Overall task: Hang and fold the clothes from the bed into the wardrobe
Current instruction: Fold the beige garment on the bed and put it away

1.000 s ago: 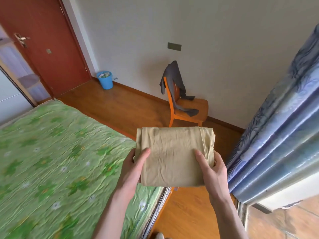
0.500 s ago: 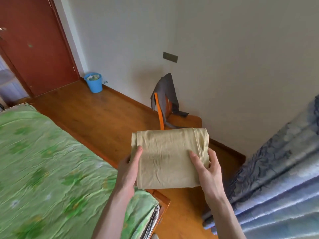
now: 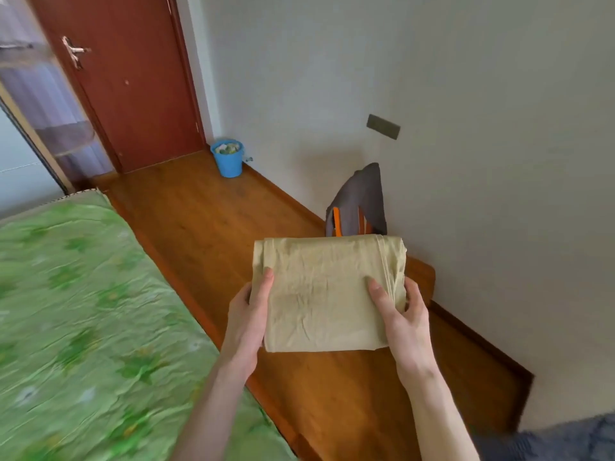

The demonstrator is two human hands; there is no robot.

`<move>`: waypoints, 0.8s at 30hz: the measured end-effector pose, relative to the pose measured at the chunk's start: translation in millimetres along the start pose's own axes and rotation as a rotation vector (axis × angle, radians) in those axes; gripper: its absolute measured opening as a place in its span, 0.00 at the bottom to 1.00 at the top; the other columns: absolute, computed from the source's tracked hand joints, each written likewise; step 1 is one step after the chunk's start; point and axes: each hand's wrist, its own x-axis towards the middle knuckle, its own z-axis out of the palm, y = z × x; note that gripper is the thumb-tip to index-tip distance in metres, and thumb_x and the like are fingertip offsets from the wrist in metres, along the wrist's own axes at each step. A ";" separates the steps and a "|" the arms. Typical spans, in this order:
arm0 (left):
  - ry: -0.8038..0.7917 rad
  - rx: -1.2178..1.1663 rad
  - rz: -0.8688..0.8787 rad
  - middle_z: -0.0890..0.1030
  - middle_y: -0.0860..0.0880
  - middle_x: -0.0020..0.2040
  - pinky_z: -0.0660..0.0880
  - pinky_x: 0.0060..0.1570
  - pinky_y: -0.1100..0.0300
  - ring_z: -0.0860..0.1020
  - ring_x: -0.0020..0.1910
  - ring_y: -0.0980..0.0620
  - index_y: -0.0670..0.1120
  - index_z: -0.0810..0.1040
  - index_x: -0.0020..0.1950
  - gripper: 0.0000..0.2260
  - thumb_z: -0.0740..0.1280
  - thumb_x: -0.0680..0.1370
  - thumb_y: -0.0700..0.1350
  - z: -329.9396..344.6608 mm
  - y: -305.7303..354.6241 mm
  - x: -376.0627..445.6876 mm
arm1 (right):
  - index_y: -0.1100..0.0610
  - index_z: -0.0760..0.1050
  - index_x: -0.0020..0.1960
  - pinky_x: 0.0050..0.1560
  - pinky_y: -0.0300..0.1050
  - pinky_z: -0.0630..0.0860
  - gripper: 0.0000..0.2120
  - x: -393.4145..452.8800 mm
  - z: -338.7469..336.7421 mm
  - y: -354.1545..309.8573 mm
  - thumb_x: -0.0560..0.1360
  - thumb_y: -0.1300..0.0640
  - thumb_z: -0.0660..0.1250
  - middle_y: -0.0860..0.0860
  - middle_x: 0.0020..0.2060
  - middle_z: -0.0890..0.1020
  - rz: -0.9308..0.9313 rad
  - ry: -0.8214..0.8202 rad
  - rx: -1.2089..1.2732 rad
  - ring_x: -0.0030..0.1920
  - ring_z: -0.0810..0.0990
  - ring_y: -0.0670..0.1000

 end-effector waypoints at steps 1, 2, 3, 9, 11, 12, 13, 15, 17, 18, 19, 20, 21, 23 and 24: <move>0.040 0.001 -0.005 0.86 0.52 0.51 0.82 0.51 0.49 0.84 0.52 0.50 0.55 0.81 0.54 0.17 0.67 0.78 0.67 3.0 0.7 8.6 | 0.39 0.67 0.65 0.45 0.36 0.81 0.21 14.6 4.0 1.0 0.76 0.43 0.72 0.40 0.58 0.79 0.003 -0.029 -0.008 0.55 0.83 0.44; 0.079 -0.005 -0.010 0.87 0.52 0.50 0.82 0.53 0.48 0.85 0.52 0.49 0.55 0.81 0.53 0.17 0.67 0.78 0.67 6.2 1.2 17.5 | 0.37 0.69 0.63 0.45 0.36 0.81 0.19 30.8 7.5 3.2 0.76 0.43 0.72 0.40 0.57 0.80 0.003 -0.059 -0.021 0.54 0.83 0.43; 0.115 -0.015 -0.006 0.87 0.53 0.49 0.82 0.53 0.48 0.85 0.51 0.50 0.55 0.82 0.53 0.17 0.68 0.78 0.67 10.3 2.8 25.6 | 0.36 0.70 0.61 0.44 0.35 0.82 0.17 47.8 11.4 5.2 0.76 0.43 0.73 0.39 0.56 0.81 0.005 -0.095 -0.027 0.53 0.84 0.41; 0.314 -0.058 0.019 0.86 0.50 0.52 0.80 0.55 0.46 0.83 0.54 0.48 0.55 0.82 0.51 0.13 0.66 0.81 0.63 45.1 15.7 76.0 | 0.35 0.71 0.57 0.41 0.29 0.78 0.12 159.3 33.8 9.1 0.79 0.46 0.71 0.26 0.47 0.80 0.007 -0.343 -0.110 0.51 0.79 0.30; 0.386 -0.101 0.028 0.86 0.51 0.51 0.81 0.53 0.48 0.84 0.53 0.48 0.55 0.82 0.51 0.13 0.66 0.81 0.62 62.2 22.0 92.1 | 0.36 0.73 0.58 0.42 0.29 0.78 0.11 199.7 41.0 3.8 0.79 0.47 0.70 0.27 0.47 0.81 0.001 -0.433 -0.130 0.51 0.79 0.31; 0.422 -0.118 0.029 0.87 0.52 0.51 0.82 0.51 0.51 0.84 0.53 0.50 0.56 0.82 0.53 0.13 0.66 0.81 0.63 71.4 25.2 101.1 | 0.36 0.73 0.58 0.42 0.29 0.78 0.11 220.9 44.5 1.1 0.79 0.46 0.71 0.29 0.48 0.81 0.001 -0.475 -0.142 0.52 0.79 0.32; 0.451 -0.133 0.030 0.87 0.53 0.51 0.81 0.50 0.52 0.85 0.53 0.51 0.55 0.82 0.55 0.14 0.66 0.80 0.64 80.0 28.9 109.3 | 0.35 0.73 0.58 0.43 0.31 0.78 0.11 240.7 48.4 -2.3 0.78 0.45 0.71 0.31 0.49 0.82 0.002 -0.508 -0.147 0.52 0.80 0.33; 0.510 -0.157 0.025 0.88 0.54 0.52 0.83 0.53 0.50 0.86 0.53 0.52 0.55 0.83 0.57 0.18 0.67 0.79 0.66 93.7 35.6 125.7 | 0.34 0.72 0.58 0.45 0.34 0.78 0.12 275.6 58.0 -7.5 0.77 0.42 0.71 0.34 0.51 0.81 -0.001 -0.560 -0.165 0.53 0.80 0.36; 0.579 -0.164 0.022 0.88 0.53 0.53 0.82 0.58 0.45 0.86 0.54 0.51 0.53 0.84 0.59 0.20 0.67 0.79 0.66 104.2 41.2 141.8 | 0.33 0.71 0.59 0.46 0.34 0.76 0.14 301.7 64.4 -11.8 0.77 0.41 0.70 0.33 0.51 0.80 -0.014 -0.620 -0.165 0.53 0.79 0.36; 0.604 -0.162 0.018 0.88 0.52 0.53 0.82 0.59 0.44 0.86 0.54 0.51 0.52 0.84 0.60 0.22 0.67 0.78 0.67 109.2 44.7 147.9 | 0.34 0.70 0.61 0.46 0.34 0.76 0.15 312.4 66.5 -12.5 0.77 0.40 0.70 0.33 0.51 0.79 -0.030 -0.638 -0.162 0.53 0.79 0.37; 0.622 -0.164 0.017 0.88 0.52 0.53 0.82 0.60 0.43 0.86 0.54 0.50 0.51 0.84 0.60 0.22 0.67 0.78 0.67 114.6 47.8 153.1 | 0.36 0.70 0.64 0.47 0.34 0.75 0.17 322.3 68.1 -13.1 0.77 0.40 0.70 0.34 0.52 0.79 -0.040 -0.654 -0.159 0.54 0.79 0.39; 0.637 -0.168 0.013 0.88 0.51 0.52 0.81 0.60 0.42 0.86 0.54 0.50 0.51 0.85 0.59 0.22 0.67 0.78 0.67 119.0 49.9 157.7 | 0.38 0.69 0.66 0.47 0.35 0.75 0.19 331.5 70.2 -14.6 0.77 0.41 0.70 0.36 0.54 0.79 -0.045 -0.670 -0.158 0.55 0.79 0.41; 0.653 -0.171 0.014 0.88 0.51 0.52 0.81 0.60 0.42 0.86 0.53 0.50 0.51 0.85 0.57 0.21 0.68 0.78 0.66 122.2 52.3 161.7 | 0.38 0.69 0.66 0.48 0.37 0.76 0.19 339.3 72.7 -17.1 0.77 0.41 0.70 0.37 0.54 0.79 -0.047 -0.685 -0.153 0.55 0.79 0.42; 0.687 -0.167 0.020 0.88 0.52 0.51 0.82 0.58 0.45 0.87 0.52 0.51 0.51 0.85 0.58 0.21 0.68 0.78 0.66 126.2 57.5 167.7 | 0.37 0.70 0.63 0.49 0.38 0.77 0.17 353.0 78.0 -19.2 0.77 0.42 0.70 0.36 0.54 0.79 -0.044 -0.722 -0.135 0.55 0.80 0.41; 0.708 -0.168 0.029 0.88 0.52 0.51 0.83 0.56 0.47 0.87 0.51 0.52 0.51 0.84 0.60 0.22 0.68 0.78 0.66 127.0 61.0 170.0 | 0.36 0.71 0.62 0.50 0.38 0.77 0.15 357.4 80.9 -20.7 0.77 0.42 0.70 0.36 0.53 0.79 -0.042 -0.743 -0.128 0.54 0.80 0.41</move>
